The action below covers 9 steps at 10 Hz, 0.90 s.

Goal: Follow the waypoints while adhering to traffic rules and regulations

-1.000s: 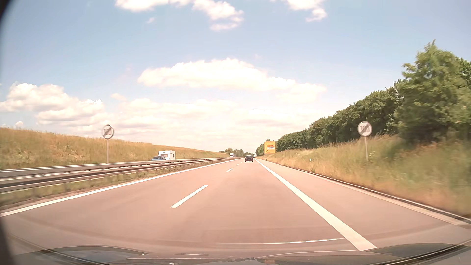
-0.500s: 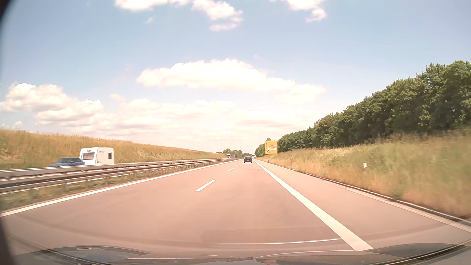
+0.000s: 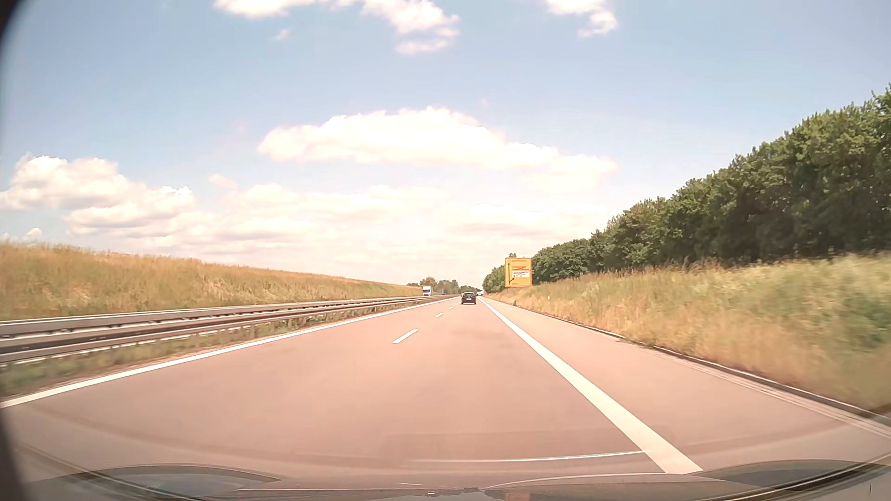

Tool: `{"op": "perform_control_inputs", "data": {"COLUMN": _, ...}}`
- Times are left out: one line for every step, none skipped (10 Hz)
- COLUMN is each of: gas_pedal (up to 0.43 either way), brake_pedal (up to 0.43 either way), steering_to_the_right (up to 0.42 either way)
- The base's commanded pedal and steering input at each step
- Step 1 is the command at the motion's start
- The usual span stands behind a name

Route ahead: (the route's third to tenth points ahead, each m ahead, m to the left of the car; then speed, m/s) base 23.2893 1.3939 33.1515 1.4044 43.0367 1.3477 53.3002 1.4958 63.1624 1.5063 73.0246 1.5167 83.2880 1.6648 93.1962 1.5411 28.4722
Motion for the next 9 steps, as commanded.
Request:
{"op": "perform_control_inputs", "data": {"gas_pedal": 0.299, "brake_pedal": 0.012, "steering_to_the_right": -0.003}}
{"op": "perform_control_inputs", "data": {"gas_pedal": 0.287, "brake_pedal": 0.012, "steering_to_the_right": -0.004}}
{"op": "perform_control_inputs", "data": {"gas_pedal": 0.280, "brake_pedal": 0.012, "steering_to_the_right": -0.004}}
{"op": "perform_control_inputs", "data": {"gas_pedal": 0.280, "brake_pedal": 0.012, "steering_to_the_right": -0.004}}
{"op": "perform_control_inputs", "data": {"gas_pedal": 0.280, "brake_pedal": 0.012, "steering_to_the_right": -0.003}}
{"op": "perform_control_inputs", "data": {"gas_pedal": 0.287, "brake_pedal": 0.012, "steering_to_the_right": -0.002}}
{"op": "perform_control_inputs", "data": {"gas_pedal": 0.311, "brake_pedal": 0.012, "steering_to_the_right": -0.002}}
{"op": "perform_control_inputs", "data": {"gas_pedal": 0.331, "brake_pedal": 0.012, "steering_to_the_right": -0.002}}
{"op": "perform_control_inputs", "data": {"gas_pedal": 0.339, "brake_pedal": 0.012, "steering_to_the_right": -0.002}}
